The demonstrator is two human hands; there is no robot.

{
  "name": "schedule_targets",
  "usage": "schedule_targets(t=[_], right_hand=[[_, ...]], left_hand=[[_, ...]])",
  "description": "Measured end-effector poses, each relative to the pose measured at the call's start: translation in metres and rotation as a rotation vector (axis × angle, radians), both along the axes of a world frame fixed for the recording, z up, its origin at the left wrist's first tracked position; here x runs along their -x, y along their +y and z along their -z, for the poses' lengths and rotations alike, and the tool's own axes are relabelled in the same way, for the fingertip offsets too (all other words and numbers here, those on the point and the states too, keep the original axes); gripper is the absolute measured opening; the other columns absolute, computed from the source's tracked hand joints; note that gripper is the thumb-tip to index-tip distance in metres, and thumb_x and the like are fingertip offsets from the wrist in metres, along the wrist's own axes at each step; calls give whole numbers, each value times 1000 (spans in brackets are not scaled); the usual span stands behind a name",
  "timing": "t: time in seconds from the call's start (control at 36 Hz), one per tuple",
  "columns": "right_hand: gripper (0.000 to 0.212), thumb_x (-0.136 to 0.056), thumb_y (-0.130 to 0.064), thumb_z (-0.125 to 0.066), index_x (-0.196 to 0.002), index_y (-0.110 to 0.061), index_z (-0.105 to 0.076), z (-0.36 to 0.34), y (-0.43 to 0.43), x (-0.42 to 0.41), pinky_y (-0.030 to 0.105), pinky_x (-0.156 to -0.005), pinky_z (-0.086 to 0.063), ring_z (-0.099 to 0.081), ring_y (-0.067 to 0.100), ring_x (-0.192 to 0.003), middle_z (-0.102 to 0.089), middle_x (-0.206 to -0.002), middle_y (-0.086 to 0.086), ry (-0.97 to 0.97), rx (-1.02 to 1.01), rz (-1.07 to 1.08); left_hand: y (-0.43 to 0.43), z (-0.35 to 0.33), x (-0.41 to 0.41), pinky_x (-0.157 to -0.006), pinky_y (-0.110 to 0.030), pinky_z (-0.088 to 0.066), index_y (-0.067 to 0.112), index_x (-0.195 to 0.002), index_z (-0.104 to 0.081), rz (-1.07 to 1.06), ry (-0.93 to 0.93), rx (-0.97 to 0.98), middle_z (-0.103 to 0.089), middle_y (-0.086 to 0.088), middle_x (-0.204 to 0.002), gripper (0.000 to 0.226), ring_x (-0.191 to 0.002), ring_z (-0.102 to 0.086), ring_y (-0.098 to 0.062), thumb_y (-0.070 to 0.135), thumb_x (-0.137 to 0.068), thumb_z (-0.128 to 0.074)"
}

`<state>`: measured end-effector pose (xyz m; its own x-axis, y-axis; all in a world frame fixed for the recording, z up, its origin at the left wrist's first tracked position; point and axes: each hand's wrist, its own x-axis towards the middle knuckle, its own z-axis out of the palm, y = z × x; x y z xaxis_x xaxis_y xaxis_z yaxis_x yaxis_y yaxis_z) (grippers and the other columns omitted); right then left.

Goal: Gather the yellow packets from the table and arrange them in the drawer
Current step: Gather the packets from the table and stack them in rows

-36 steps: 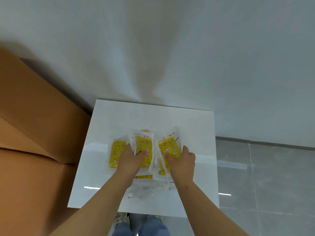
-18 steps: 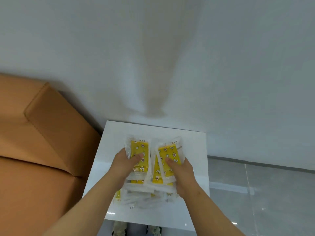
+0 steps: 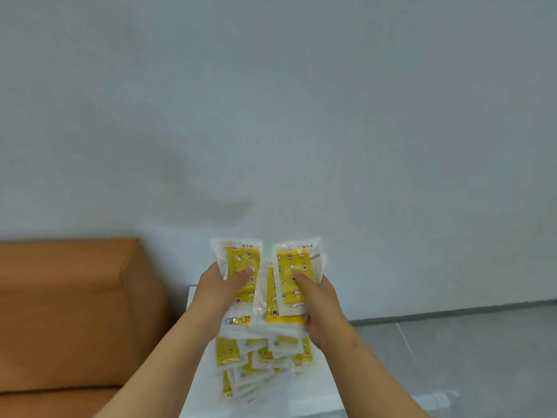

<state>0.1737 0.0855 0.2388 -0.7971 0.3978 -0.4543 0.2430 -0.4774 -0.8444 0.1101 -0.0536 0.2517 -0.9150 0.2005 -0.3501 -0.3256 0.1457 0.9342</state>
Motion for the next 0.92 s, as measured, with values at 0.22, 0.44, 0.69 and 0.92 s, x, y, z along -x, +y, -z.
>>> schedule_targets(t=[0.22, 0.44, 0.69, 0.92], right_hand=[[12, -94, -12, -55, -97, -21, -62, -73, -37, -107, 37, -62, -57, -68, 22, -77, -70, -90, 5, 145, -16, 277], [11, -93, -10, -56, -98, -18, -61, -96, -48, -225, 43, -66, -56, -68, 26, -79, -70, -92, 8, 181, 27, 506], [10, -93, -10, -55, -99, -16, -62, -91, -42, -398, 41, -60, -56, -68, 25, -76, -71, -90, 9, 156, 57, 740], [16, -93, -10, -55, -109, -10, -61, -95, -32, -625, 41, -62, -55, -68, 27, -77, -71, -92, 11, 131, -9, 977]], left_hand=[[-18, -71, -86, -86, -47, -53, 23, -95, -64, 179, 132, -114, -70, -5, -99, 9, -93, -66, -26, 21, -87, -65], [-7, -100, -188, -78, -38, -50, 19, -110, -62, 319, 104, -192, -68, -1, -103, 25, -96, -62, -22, 22, -86, -66], [27, -97, -344, -74, -45, -53, 22, -105, -62, 571, -29, -205, -69, -2, -99, 19, -89, -66, -27, 21, -86, -65], [66, -96, -557, -52, -28, -48, 21, -90, -64, 796, -114, -246, -69, 1, -82, 8, -72, -66, -19, 14, -88, -63]])
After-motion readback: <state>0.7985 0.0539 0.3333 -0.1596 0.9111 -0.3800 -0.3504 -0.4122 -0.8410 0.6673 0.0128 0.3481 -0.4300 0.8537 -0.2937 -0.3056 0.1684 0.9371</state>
